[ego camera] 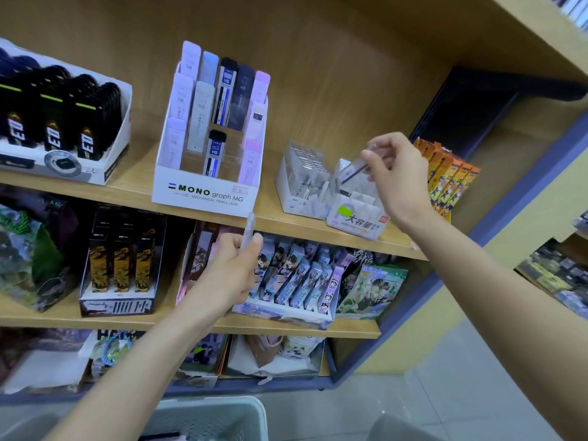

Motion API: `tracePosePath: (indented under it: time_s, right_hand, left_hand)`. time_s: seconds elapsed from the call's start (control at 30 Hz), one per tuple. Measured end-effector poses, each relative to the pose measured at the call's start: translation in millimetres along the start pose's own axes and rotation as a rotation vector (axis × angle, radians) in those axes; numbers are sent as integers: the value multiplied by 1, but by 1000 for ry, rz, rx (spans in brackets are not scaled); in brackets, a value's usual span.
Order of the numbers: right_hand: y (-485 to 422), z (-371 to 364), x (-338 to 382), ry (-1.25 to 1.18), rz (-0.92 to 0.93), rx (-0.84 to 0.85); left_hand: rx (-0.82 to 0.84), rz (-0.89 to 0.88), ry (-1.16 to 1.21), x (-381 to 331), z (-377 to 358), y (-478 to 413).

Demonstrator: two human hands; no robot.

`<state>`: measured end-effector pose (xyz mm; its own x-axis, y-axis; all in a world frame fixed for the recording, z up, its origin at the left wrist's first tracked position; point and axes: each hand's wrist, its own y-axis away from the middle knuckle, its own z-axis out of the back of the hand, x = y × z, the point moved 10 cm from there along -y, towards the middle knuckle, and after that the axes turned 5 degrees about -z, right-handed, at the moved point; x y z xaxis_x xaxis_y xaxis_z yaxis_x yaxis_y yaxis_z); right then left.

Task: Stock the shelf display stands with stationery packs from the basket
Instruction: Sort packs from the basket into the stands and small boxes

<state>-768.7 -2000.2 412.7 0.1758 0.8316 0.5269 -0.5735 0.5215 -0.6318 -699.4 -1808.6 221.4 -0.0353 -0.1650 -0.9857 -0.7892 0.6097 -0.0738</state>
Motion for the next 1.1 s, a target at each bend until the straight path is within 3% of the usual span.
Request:
tracePosePath:
  time_s: [0.2,0.5,0.67,1.1]
  right_hand:
    - [-27,-14,2,69,39,-76]
    - [-49,-38,12,144,108,50]
    - [-46,-58,15,221,161,241]
    - [-54,-95,-7,307,50,373]
  left_hand:
    - [26,11,14,2,0,-1]
    - [72,-61,-32,-7,-1,-2]
    - [67,-62,-38,-6,-1,-5]
    - [79,-52,-58,-2,-3,-10]
